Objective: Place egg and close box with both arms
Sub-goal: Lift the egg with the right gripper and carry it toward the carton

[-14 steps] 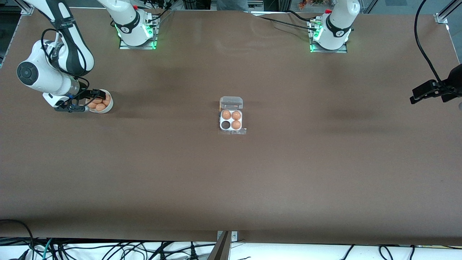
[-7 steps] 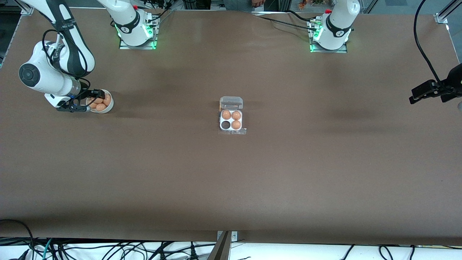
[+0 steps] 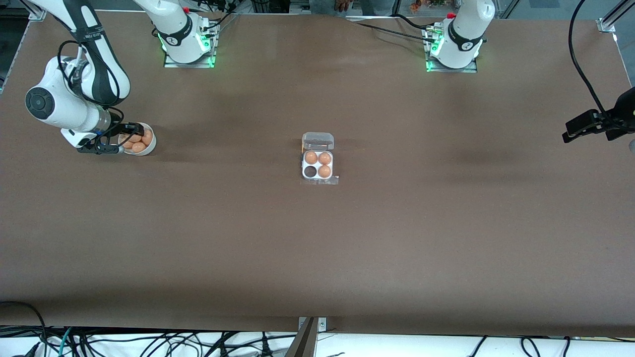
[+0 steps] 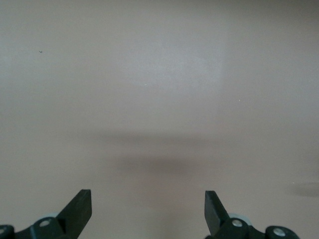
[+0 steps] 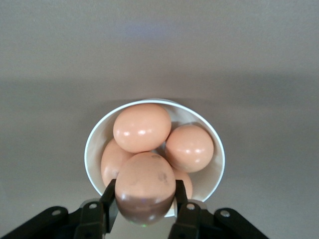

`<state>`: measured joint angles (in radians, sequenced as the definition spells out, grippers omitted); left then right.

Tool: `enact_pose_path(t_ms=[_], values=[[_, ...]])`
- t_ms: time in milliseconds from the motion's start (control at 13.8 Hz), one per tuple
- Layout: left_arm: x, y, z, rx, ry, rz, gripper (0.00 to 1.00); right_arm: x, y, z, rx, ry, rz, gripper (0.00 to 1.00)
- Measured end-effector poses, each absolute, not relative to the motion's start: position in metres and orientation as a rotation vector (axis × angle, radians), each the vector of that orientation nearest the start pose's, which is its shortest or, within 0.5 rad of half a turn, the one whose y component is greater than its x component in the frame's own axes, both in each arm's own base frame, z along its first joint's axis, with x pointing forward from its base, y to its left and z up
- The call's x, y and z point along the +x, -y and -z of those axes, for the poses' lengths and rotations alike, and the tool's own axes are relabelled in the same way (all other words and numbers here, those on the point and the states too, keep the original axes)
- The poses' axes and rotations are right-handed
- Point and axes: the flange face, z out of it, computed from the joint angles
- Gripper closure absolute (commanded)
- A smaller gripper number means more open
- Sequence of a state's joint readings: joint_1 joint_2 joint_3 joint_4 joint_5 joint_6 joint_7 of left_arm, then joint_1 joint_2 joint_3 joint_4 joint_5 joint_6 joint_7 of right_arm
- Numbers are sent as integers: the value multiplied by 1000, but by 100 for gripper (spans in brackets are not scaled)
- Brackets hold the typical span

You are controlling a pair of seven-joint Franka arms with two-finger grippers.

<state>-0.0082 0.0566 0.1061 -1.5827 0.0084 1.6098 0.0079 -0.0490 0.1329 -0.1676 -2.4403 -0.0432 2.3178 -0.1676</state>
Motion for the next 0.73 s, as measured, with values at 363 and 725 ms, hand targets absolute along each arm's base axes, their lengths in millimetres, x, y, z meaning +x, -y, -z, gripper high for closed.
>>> enact_pose_path(t_ms=[363,725], values=[[571,-55,-591,-3125,140,-47,0,468,102,-259,-3104,-20,-462,65],[571,-55,-591,-3125,140,-47,0,509,60,-310,-3118,-7,-491,66]])
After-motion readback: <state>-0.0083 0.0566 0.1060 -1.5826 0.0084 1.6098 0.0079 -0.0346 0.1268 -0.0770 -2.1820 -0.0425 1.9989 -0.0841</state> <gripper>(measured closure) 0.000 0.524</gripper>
